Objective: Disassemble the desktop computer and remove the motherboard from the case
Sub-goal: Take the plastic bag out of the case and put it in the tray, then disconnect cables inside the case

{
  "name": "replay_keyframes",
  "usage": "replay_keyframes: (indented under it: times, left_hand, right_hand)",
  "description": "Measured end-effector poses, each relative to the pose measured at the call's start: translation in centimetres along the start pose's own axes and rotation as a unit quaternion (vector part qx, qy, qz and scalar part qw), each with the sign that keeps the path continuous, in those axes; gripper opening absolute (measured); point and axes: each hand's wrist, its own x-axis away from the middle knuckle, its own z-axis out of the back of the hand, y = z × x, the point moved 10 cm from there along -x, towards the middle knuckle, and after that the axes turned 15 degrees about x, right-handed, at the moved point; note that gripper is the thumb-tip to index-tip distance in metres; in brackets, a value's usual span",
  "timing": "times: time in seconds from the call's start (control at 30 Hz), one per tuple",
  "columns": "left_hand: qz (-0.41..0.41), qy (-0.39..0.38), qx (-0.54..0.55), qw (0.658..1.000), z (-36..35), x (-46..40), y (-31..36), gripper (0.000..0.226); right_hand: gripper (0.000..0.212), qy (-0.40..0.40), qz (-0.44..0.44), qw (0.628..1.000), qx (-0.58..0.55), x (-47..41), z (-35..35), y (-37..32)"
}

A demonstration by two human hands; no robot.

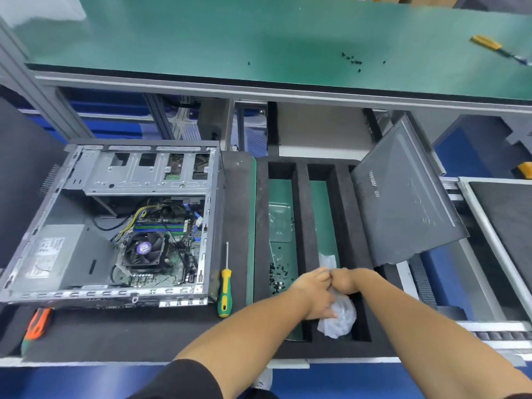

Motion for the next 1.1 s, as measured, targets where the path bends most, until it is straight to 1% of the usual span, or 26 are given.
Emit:
replay_keyframes:
  times: [0.03,0.07,0.1,0.13,0.17,0.2,0.23,0.27,0.33,0.4,0.43,0.47,0.5,0.57,0.63,0.67,0.77,0.83,0.87,0.9,0.93,0.97,1.0,1.03,1.07,1.1]
  left_hand:
    - [0.011,0.023,0.005,1.0,1.0,0.8,-1.1,0.06]
    - [0.025,0.041,0.009,0.999,2.1,1.7,-2.6,0.064]
    - [0.035,0.057,0.014,0.998,3.3,2.7,-4.0,0.064]
    - [0.042,0.071,0.016,0.996,4.4,3.7,-5.4,0.06]
    - [0.047,0.087,0.012,0.995,5.5,4.8,-6.7,0.055]
    - [0.055,0.104,0.0,0.993,6.8,5.9,-8.1,0.051]
    - [0.062,0.122,-0.017,0.99,8.1,7.2,-9.5,0.049]
    - [0.065,0.147,-0.03,0.986,9.6,8.7,-10.9,0.045]
    - [0.063,0.204,-0.042,0.976,12.6,12.4,-13.6,0.037]
    - [0.059,0.251,-0.033,0.966,14.7,17.0,-16.3,0.029]
    - [0.061,0.271,-0.016,0.96,15.2,19.6,-17.7,0.026]
    - [0.067,0.284,-0.002,0.957,15.3,22.0,-19.1,0.025]
    - [0.075,0.288,0.008,0.955,15.0,24.3,-20.5,0.026]
    - [0.094,0.29,0.033,0.952,13.6,28.2,-23.2,0.031]
    - [0.116,0.288,0.065,0.948,11.9,31.5,-25.4,0.034]
    - [0.124,0.281,0.083,0.948,10.9,32.9,-26.4,0.036]
    - [0.138,0.236,0.139,0.952,7.7,35.6,-28.5,0.045]
    - [0.146,0.19,0.162,0.957,5.3,36.5,-29.3,0.059]
    - [0.15,0.169,0.175,0.958,4.2,36.8,-29.7,0.067]
    - [0.155,0.154,0.192,0.957,3.0,37.0,-30.0,0.076]
    - [0.16,0.143,0.208,0.954,2.1,37.2,-30.3,0.083]
    - [0.165,0.137,0.216,0.953,1.4,37.3,-30.5,0.089]
    - [0.169,0.135,0.212,0.953,1.0,37.3,-30.7,0.094]
    - [0.171,0.135,0.2,0.955,0.8,37.3,-30.8,0.097]
    - [0.172,0.136,0.189,0.957,0.8,37.2,-30.9,0.098]
    - [0.173,0.138,0.183,0.958,0.8,37.0,-31.0,0.098]
  right_hand:
    - [0.037,0.017,-0.009,1.0,-0.023,0.2,1.4,0.0]
    - [0.043,0.039,-0.038,0.997,-0.047,0.4,3.1,0.4]
    - [0.055,0.064,-0.075,0.993,-0.068,0.8,4.9,0.9]
    - [0.066,0.09,-0.101,0.987,-0.086,1.4,6.7,0.9]
    - [0.071,0.117,-0.11,0.982,-0.098,2.0,8.6,0.3]
    - [0.071,0.15,-0.113,0.977,-0.1,2.7,10.8,-0.7]
    - [0.066,0.19,-0.113,0.971,-0.089,3.4,13.1,-1.9]
    - [0.056,0.232,-0.101,0.964,-0.083,4.3,15.5,-3.5]
    - [0.035,0.3,-0.034,0.946,-0.12,6.0,19.8,-7.9]
    - [0.018,0.328,0.068,0.912,-0.236,7.4,22.6,-13.0]
    - [0.015,0.334,0.102,0.89,-0.292,8.0,23.6,-15.2]
    - [0.013,0.342,0.121,0.873,-0.326,8.6,24.5,-17.3]
    - [0.011,0.35,0.131,0.864,-0.337,9.0,25.2,-19.2]
    - [0.007,0.369,0.117,0.864,-0.322,8.9,25.8,-22.5]
    - [0.026,0.421,0.046,0.867,-0.261,8.9,26.1,-24.0]
    - [0.032,0.444,0.026,0.858,-0.256,9.2,26.1,-24.5]
    - [0.034,0.499,0.03,0.813,-0.299,9.4,25.7,-25.9]
    - [0.043,0.503,0.007,0.768,-0.396,9.3,24.4,-25.1]
    - [0.042,0.49,-0.002,0.743,-0.455,9.1,23.5,-24.6]
    - [0.034,0.477,-0.01,0.741,-0.474,8.3,22.7,-24.3]
    - [0.023,0.457,-0.024,0.754,-0.471,7.6,21.8,-24.0]
    - [0.017,0.443,-0.047,0.784,-0.431,6.7,20.8,-23.6]
    - [0.017,0.431,-0.06,0.802,-0.409,6.5,19.8,-23.4]
    - [0.02,0.416,-0.055,0.816,-0.397,5.8,18.8,-23.3]
    - [0.024,0.384,-0.041,0.82,-0.423,5.6,17.4,-23.5]
    - [0.028,0.35,-0.043,0.832,-0.429,4.9,16.0,-23.6]
